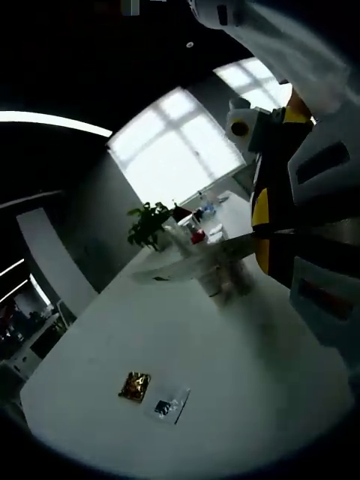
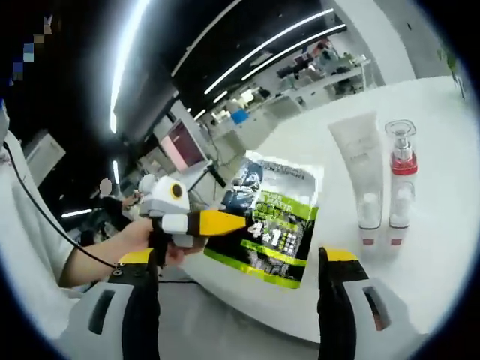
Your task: Arrange the skincare products in the storage area until every visible bottle or jar stands upright without overlapping.
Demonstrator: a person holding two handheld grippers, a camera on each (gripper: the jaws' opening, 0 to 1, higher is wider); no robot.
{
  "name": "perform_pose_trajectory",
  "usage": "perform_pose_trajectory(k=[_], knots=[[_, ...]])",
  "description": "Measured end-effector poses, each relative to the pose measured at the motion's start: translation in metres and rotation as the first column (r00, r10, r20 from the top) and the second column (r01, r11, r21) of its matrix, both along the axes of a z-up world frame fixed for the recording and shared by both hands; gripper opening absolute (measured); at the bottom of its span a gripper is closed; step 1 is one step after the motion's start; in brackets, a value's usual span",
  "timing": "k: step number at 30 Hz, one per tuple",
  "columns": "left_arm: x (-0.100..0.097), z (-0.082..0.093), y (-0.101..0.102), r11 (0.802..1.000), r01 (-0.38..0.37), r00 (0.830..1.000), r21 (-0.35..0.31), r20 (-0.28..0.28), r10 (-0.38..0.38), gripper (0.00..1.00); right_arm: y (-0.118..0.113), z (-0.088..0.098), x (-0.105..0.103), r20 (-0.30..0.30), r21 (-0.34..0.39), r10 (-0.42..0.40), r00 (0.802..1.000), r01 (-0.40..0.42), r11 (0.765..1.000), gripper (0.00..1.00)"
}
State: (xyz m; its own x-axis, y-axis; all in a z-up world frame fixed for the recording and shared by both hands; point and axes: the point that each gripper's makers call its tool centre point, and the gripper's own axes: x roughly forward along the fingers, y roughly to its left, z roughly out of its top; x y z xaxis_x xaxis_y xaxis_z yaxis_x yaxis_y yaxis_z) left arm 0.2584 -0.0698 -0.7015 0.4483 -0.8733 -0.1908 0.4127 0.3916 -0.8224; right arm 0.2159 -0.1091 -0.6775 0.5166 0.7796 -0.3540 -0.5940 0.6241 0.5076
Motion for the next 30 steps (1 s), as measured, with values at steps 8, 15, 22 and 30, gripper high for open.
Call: perform_pose_trajectory(k=[8, 15, 22, 30], knots=[[0.009, -0.03, -0.008, 0.999, 0.004, 0.998, 0.04, -0.058, -0.002, 0.0, -0.025, -0.013, 0.005, -0.015, -0.096, -0.051, 0.999, 0.049, 0.994, 0.99], [0.015, -0.047, -0.017, 0.998, 0.02, 0.995, 0.062, -0.096, -0.013, 0.0, -0.036, -0.017, 0.011, -0.004, -0.127, -0.086, 0.996, 0.085, 0.988, 1.0], [0.019, -0.057, -0.027, 0.993, 0.043, 0.994, 0.107, -0.108, -0.031, 0.0, -0.046, -0.019, 0.017, 0.001, -0.133, -0.13, 0.991, 0.129, 0.983, 0.99], [0.025, -0.079, -0.028, 0.978, 0.042, 0.991, 0.203, -0.132, -0.015, 0.0, -0.053, -0.021, 0.021, -0.006, -0.126, -0.164, 0.986, 0.162, 0.979, 0.99]])
